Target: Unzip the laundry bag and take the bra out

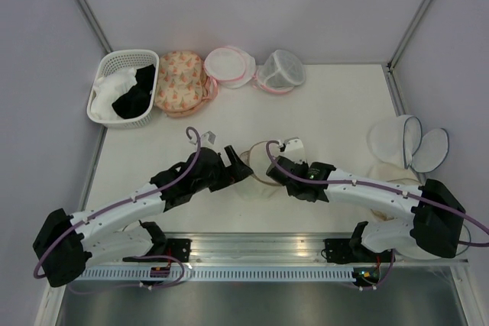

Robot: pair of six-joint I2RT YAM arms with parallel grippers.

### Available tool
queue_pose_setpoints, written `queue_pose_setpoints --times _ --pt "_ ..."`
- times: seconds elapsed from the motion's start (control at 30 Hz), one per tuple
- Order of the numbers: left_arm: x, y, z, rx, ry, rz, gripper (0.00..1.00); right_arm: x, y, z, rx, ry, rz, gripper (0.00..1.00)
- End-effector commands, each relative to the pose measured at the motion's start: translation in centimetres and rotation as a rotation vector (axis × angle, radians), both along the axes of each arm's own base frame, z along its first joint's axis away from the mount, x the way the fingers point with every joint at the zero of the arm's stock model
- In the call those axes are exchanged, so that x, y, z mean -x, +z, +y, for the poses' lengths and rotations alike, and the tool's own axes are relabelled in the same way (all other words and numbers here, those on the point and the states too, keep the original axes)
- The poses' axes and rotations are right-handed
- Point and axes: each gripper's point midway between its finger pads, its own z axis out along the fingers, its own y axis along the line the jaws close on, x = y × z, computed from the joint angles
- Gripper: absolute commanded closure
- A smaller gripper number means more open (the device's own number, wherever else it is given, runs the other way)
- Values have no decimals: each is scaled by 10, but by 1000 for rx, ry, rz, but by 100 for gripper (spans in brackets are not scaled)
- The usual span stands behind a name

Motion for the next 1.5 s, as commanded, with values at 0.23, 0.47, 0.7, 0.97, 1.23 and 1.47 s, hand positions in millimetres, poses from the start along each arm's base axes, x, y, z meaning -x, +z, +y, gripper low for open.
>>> queue_pose_setpoints --times 0.23,0.47,0.7,0.97,1.23,1.47 --pt "-27 10 53 -110 176 -235 1 -14 -2 -21 74 -68 -48 100" --pt "-43 43 25 -110 91 -300 10 -13 -3 -17 56 -50 -35 100" --pt "-47 32 0 -130 -7 -276 38 -9 -1 -15 19 -29 -32 100" --pt "-49 14 6 -270 -44 -222 98 -8 10 -24 8 -73 -58 100" --pt "-34 20 3 -196 -79 -215 98 4 60 29 -229 140 -34 31" --pt "-24 30 -5 -81 -92 -217 98 12 112 72 -378 299 -85 24"
